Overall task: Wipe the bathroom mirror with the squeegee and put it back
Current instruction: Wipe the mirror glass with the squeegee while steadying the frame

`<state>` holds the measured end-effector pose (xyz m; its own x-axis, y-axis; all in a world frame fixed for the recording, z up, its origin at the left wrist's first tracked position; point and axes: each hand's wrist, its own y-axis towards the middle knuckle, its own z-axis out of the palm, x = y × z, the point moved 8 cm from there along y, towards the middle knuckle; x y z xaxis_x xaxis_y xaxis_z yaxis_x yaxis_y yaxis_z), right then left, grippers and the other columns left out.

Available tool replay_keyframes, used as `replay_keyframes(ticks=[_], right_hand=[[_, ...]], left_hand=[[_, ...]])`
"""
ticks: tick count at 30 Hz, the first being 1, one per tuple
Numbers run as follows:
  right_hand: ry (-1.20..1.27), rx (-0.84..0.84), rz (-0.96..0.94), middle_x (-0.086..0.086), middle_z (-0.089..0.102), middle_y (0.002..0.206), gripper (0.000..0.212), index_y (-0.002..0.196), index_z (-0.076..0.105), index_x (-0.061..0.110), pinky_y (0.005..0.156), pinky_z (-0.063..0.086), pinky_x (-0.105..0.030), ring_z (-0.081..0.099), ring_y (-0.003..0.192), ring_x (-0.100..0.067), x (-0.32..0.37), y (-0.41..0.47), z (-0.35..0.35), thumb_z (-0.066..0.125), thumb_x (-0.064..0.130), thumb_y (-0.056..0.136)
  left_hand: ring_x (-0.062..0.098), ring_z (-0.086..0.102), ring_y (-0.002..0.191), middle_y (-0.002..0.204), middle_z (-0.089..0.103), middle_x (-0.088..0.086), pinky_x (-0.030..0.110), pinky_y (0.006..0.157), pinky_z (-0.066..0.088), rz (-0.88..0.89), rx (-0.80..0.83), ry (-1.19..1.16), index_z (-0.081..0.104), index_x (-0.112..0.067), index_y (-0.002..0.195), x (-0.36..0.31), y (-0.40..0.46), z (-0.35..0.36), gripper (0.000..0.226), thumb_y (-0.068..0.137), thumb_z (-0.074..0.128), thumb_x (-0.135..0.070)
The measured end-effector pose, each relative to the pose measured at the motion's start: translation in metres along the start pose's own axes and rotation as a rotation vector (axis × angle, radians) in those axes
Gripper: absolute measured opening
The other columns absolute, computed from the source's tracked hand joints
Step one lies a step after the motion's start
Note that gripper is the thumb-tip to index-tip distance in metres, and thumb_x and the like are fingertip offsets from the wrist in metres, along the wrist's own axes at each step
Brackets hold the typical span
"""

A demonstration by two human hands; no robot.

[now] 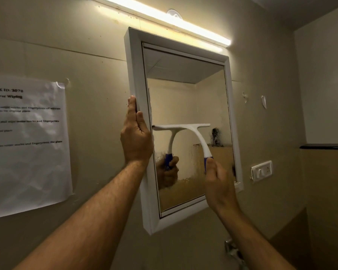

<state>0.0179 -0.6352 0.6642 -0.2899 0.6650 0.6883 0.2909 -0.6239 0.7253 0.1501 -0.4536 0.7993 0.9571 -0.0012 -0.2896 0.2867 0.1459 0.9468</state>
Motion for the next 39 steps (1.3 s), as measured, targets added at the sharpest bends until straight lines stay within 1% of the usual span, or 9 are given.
replay_keyframes(ticks=[3,8,10,14,19,26,31,35,39], right_hand=[[0.01,0.008,0.003,0.006,0.047,0.06,0.04,0.077,0.052,0.027,0.039,0.038,-0.011,0.048,0.047,0.004,-0.005,-0.004,0.002,0.028,0.053,0.095],[0.005,0.038,0.036,0.002,0.051,0.061,0.047,0.083,0.056,0.023,0.041,0.04,-0.011,0.051,0.05,0.002,-0.041,-0.045,-0.003,0.027,0.061,0.084],[0.026,0.054,0.06,-0.001,0.053,0.062,0.047,0.085,0.056,0.022,0.042,0.041,-0.011,0.052,0.051,0.0,-0.049,-0.054,-0.004,0.029,0.061,0.082],[0.024,0.049,0.025,0.003,0.051,0.058,0.045,0.082,0.056,0.027,0.044,0.04,-0.022,0.048,0.047,-0.002,-0.034,-0.037,-0.006,0.027,0.061,0.087],[0.029,0.067,-0.014,0.005,0.051,0.064,0.046,0.084,0.054,0.027,0.042,0.038,-0.009,0.052,0.053,0.006,-0.01,-0.015,-0.004,0.025,0.063,0.084],[0.011,0.083,0.108,0.003,0.049,0.059,0.045,0.085,0.056,0.026,0.04,0.036,-0.01,0.048,0.047,0.002,-0.055,-0.071,-0.007,0.028,0.061,0.084],[-0.001,0.061,0.085,0.006,0.048,0.059,0.042,0.082,0.056,0.027,0.041,0.038,-0.011,0.05,0.051,0.004,-0.036,-0.051,-0.015,0.028,0.056,0.093],[-0.02,0.048,0.069,0.006,0.052,0.065,0.04,0.085,0.055,0.027,0.038,0.036,-0.009,0.051,0.05,0.001,-0.017,-0.017,-0.011,0.028,0.053,0.097],[0.004,0.037,0.104,0.006,0.051,0.058,0.042,0.084,0.058,0.026,0.039,0.035,-0.012,0.05,0.047,0.003,-0.045,-0.044,-0.007,0.03,0.057,0.094]], left_hand=[[0.02,0.05,0.137,0.158,0.037,0.001,0.042,0.105,0.051,0.008,-0.008,-0.001,0.029,-0.018,0.156,0.0,0.0,0.0,0.049,0.108,0.034,-0.025],[0.018,0.046,0.14,0.157,0.039,0.001,0.039,0.11,0.047,0.011,-0.024,0.001,0.032,-0.017,0.155,-0.001,-0.002,0.0,0.048,0.108,0.035,-0.024],[0.019,0.05,0.137,0.157,0.039,0.001,0.039,0.108,0.049,0.001,-0.033,0.007,0.032,-0.017,0.155,-0.001,-0.004,-0.001,0.048,0.108,0.035,-0.024],[0.021,0.052,0.135,0.157,0.039,0.0,0.043,0.105,0.051,0.001,-0.016,0.009,0.03,-0.019,0.155,0.001,-0.008,0.001,0.047,0.108,0.034,-0.025],[0.021,0.052,0.135,0.158,0.038,0.001,0.043,0.107,0.05,0.009,-0.013,0.018,0.03,-0.018,0.155,0.003,-0.007,0.0,0.048,0.108,0.033,-0.025],[0.03,0.059,0.126,0.157,0.039,0.0,0.046,0.102,0.052,0.01,-0.005,0.016,0.029,-0.021,0.156,0.004,-0.008,0.001,0.049,0.108,0.031,-0.029],[0.026,0.053,0.134,0.158,0.038,0.001,0.046,0.106,0.049,-0.019,-0.001,0.019,0.029,-0.02,0.156,0.002,-0.014,-0.001,0.048,0.109,0.031,-0.028],[0.028,0.053,0.134,0.158,0.037,0.0,0.048,0.105,0.05,-0.036,0.015,0.008,0.028,-0.02,0.156,0.006,-0.024,-0.001,0.048,0.109,0.031,-0.027],[0.023,0.051,0.136,0.158,0.038,0.0,0.045,0.107,0.049,-0.019,-0.001,0.0,0.03,-0.018,0.155,0.007,-0.027,-0.002,0.048,0.108,0.032,-0.027]])
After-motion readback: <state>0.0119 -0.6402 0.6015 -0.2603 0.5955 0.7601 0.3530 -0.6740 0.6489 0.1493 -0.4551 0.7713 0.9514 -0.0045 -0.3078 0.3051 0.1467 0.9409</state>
